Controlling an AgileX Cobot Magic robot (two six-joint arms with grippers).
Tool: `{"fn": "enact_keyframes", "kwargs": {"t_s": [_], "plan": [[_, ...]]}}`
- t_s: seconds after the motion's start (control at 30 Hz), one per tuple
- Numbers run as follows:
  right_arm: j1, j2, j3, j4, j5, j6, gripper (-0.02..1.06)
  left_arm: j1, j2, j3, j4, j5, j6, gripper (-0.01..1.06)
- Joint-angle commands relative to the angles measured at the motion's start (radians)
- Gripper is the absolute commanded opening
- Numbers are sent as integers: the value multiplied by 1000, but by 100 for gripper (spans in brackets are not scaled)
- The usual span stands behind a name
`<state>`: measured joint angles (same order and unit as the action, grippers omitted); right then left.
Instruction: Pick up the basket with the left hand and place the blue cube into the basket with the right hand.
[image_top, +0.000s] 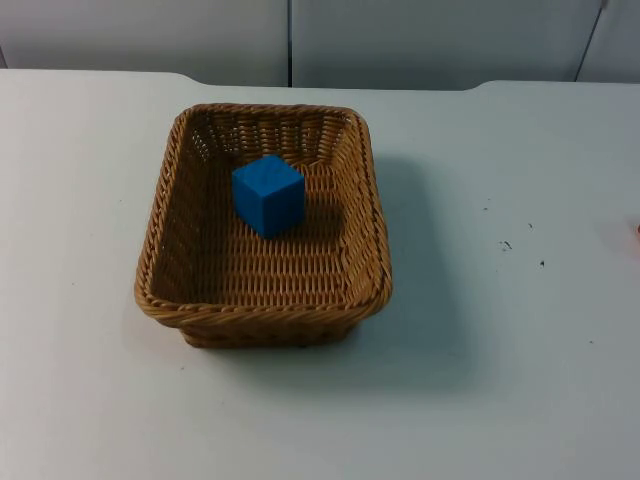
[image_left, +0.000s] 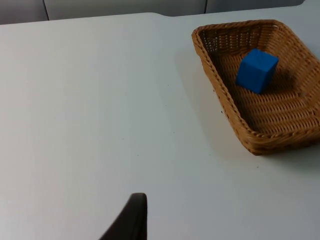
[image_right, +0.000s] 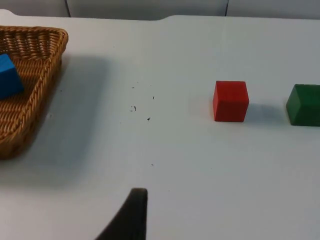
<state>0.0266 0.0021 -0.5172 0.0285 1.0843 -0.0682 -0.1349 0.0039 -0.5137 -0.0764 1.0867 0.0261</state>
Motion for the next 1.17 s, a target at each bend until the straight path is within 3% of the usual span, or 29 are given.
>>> {"fn": "enact_keyframes", "kwargs": {"t_s": [0.0,0.37,0.53,1.13], "plan": [[-7,-2,6,3,-5,1,105,3,-4,2,-8,-11,-4,105],[-7,-2,6,3,-5,1,105,3,-4,2,-8,-11,-4,105],[-7,-2,6,3,-5,1,105,53,-4,2,-8,-11,-4,105],[-40,-2,6,1,-5,1,105,53,-4,2,-8,-11,-4,105]]}}
